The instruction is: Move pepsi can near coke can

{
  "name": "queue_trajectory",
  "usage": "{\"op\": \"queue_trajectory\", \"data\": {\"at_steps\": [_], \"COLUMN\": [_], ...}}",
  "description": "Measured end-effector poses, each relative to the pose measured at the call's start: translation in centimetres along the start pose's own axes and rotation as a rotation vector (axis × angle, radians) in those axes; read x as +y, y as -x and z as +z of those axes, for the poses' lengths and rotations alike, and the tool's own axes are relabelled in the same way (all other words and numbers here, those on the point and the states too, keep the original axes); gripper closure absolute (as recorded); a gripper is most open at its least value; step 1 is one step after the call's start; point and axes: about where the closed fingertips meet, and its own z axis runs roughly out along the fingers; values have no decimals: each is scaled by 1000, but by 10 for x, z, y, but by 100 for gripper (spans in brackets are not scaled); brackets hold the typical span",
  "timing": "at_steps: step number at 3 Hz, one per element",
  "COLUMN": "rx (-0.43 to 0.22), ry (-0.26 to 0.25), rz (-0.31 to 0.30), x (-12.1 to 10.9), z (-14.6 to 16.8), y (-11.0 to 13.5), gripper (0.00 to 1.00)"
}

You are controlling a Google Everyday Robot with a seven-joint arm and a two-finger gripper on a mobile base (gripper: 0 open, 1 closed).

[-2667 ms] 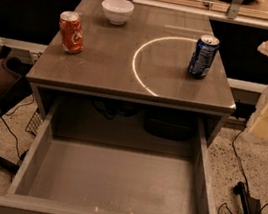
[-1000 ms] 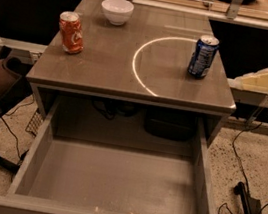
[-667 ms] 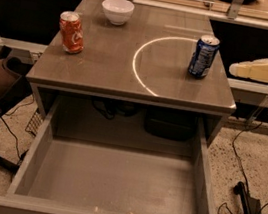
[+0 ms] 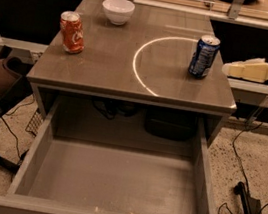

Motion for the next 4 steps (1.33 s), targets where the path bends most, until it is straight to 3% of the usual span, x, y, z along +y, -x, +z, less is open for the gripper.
{"op": "queue_trajectory", "data": {"at_steps": [1,3,4], "rx": [-52,-145,-146], "ry": [89,227,230], "rz": [12,57,57], "x": [27,58,60], "z": [35,98,100], "y": [3,16,16], "gripper": [0,0,18]}}
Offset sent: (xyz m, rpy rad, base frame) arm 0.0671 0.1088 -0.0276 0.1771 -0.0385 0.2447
